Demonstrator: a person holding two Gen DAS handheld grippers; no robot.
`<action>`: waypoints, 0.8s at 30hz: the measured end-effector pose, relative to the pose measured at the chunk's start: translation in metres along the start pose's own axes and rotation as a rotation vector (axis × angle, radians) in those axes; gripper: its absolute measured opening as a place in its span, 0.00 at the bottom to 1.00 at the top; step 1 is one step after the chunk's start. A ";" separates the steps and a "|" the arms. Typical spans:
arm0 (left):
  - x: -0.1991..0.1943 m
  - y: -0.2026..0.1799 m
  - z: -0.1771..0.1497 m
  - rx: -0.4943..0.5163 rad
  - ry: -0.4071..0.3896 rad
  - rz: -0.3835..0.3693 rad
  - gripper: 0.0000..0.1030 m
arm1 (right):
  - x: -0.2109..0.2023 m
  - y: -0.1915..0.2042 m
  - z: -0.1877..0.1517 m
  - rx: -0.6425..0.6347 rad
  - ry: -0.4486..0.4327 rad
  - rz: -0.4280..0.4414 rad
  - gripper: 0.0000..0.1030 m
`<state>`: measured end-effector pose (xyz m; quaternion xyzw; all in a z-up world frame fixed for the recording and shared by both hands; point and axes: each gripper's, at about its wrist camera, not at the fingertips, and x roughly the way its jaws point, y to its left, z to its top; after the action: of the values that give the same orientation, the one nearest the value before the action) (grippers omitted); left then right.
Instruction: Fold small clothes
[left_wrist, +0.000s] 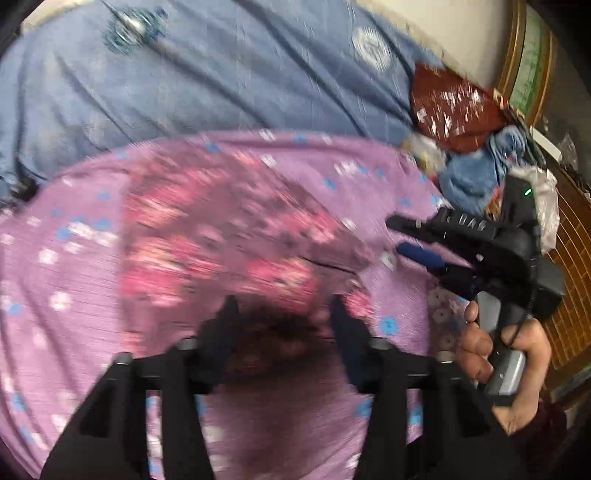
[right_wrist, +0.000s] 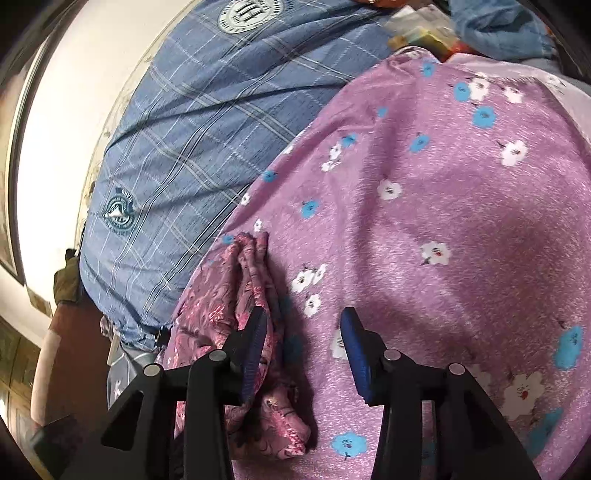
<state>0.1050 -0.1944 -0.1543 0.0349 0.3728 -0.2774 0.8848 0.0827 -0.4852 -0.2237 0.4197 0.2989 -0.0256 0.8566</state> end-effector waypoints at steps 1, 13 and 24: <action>-0.010 0.008 0.001 -0.001 -0.027 0.026 0.54 | 0.002 0.003 -0.001 -0.002 0.008 0.007 0.43; 0.018 0.067 -0.015 -0.178 0.123 0.189 0.54 | 0.034 0.045 -0.031 -0.071 0.123 0.095 0.72; -0.015 0.082 -0.009 -0.203 0.045 0.196 0.54 | -0.008 0.066 -0.062 -0.256 -0.006 0.124 0.10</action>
<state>0.1336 -0.1160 -0.1625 -0.0122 0.4134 -0.1499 0.8980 0.0654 -0.3985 -0.2021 0.3249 0.2707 0.0646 0.9039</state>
